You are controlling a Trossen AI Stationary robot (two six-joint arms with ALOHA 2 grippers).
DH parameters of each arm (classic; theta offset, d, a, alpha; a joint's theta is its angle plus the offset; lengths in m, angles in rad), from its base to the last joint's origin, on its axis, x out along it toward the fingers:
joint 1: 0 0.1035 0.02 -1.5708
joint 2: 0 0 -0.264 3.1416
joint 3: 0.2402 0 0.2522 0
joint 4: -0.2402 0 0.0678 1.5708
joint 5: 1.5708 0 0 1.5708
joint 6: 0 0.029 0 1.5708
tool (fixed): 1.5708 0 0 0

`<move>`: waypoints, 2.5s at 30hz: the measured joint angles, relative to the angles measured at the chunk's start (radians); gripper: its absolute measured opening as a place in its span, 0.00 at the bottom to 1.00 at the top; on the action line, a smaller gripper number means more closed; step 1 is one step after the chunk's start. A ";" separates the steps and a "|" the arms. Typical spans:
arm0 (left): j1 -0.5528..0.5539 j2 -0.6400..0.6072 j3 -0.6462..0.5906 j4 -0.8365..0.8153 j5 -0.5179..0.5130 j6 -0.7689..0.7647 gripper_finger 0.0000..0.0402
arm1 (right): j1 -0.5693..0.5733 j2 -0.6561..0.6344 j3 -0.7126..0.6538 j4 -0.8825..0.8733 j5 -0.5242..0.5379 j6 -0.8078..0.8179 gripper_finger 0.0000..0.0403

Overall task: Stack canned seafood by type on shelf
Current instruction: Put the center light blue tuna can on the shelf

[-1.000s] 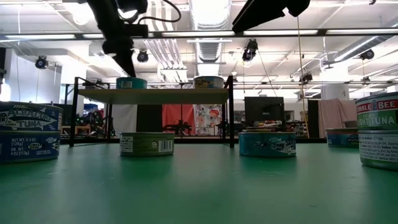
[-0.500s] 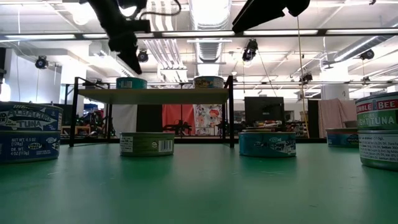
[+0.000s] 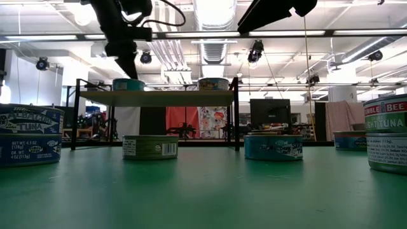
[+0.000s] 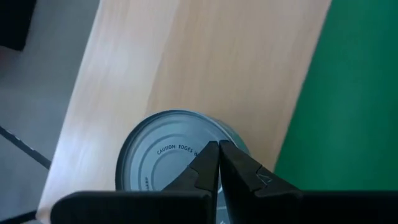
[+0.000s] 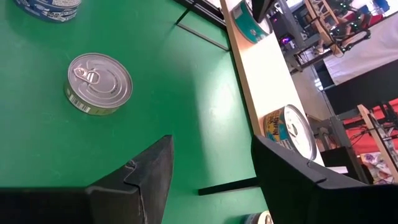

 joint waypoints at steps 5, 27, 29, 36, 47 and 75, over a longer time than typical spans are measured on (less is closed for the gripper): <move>0.000 -0.039 -0.001 -0.074 0.006 -0.028 0.00 | 0.000 0.000 0.000 0.001 0.000 0.000 0.51; 0.000 0.006 -0.002 0.009 -0.007 -0.003 0.00 | 0.000 0.000 0.000 0.003 -0.001 0.000 0.51; -0.001 0.008 -0.001 0.007 -0.007 -0.003 0.00 | 0.000 0.000 0.000 0.003 -0.001 0.000 0.51; -0.018 -0.008 -0.001 -0.041 -0.002 0.000 0.00 | 0.000 0.000 0.000 0.003 -0.001 0.000 0.51; -0.022 -0.041 0.004 -0.117 0.007 0.038 0.00 | 0.000 0.000 0.000 0.002 -0.001 0.000 0.51; -0.006 0.010 0.008 -0.069 -0.120 0.039 0.00 | 0.000 0.000 0.000 0.003 -0.002 0.000 0.51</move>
